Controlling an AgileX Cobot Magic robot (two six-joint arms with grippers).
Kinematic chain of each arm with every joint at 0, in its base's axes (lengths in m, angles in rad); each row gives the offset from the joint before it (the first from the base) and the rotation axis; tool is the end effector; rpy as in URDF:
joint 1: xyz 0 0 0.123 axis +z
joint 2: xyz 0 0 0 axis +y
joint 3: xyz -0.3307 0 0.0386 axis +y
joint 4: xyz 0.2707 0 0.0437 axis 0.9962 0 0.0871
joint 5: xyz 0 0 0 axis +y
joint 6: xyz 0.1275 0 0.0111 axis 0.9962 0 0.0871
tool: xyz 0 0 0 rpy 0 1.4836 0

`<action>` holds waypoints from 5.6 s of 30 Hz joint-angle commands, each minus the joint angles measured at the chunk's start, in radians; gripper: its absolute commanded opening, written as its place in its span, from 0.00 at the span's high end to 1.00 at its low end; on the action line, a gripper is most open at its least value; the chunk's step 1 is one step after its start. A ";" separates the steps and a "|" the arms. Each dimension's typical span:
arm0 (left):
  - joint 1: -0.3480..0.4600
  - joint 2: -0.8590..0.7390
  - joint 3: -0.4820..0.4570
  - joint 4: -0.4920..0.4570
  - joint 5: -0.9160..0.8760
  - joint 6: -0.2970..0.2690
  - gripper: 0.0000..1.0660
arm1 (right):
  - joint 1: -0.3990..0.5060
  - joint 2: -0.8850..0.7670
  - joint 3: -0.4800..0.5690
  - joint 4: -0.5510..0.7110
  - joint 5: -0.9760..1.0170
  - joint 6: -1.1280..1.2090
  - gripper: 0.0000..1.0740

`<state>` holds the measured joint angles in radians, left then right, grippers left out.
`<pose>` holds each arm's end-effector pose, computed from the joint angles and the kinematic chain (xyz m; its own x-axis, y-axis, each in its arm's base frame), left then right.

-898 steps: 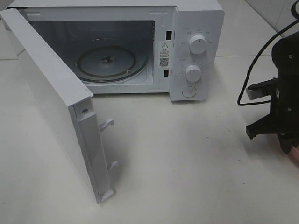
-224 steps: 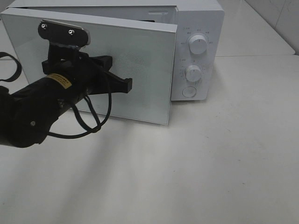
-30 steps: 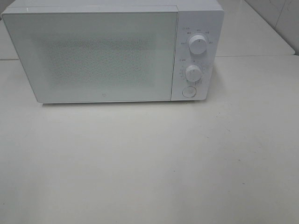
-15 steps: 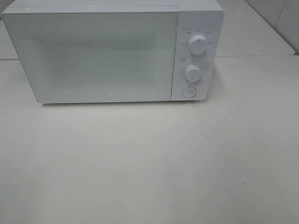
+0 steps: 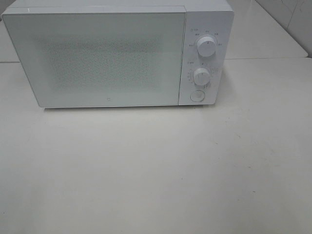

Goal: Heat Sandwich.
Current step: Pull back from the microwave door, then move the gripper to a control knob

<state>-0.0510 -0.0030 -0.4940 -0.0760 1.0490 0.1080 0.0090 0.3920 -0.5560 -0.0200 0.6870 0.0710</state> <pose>0.0001 -0.0084 0.2709 -0.4378 0.0923 -0.8943 0.1407 0.9895 0.0333 0.0851 -0.0009 0.3183 -0.4212 0.0517 -0.9055 0.0259 0.9987 0.0450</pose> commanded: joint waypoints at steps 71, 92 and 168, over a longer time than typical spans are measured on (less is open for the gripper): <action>0.003 -0.023 0.002 -0.011 -0.012 -0.008 0.06 | 0.515 1.076 0.314 0.696 -1.679 -0.339 0.26; 0.003 -0.023 0.002 -0.011 -0.012 -0.008 0.06 | 0.781 1.337 0.103 0.926 -1.937 -0.384 0.27; 0.003 -0.023 0.002 -0.008 -0.012 -0.007 0.06 | 0.620 1.703 -0.253 0.698 -1.896 -0.249 0.80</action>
<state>-0.0510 -0.0030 -0.4940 -0.0760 1.0490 0.1080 0.6290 2.0960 -0.7960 0.6910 -1.2080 -0.1820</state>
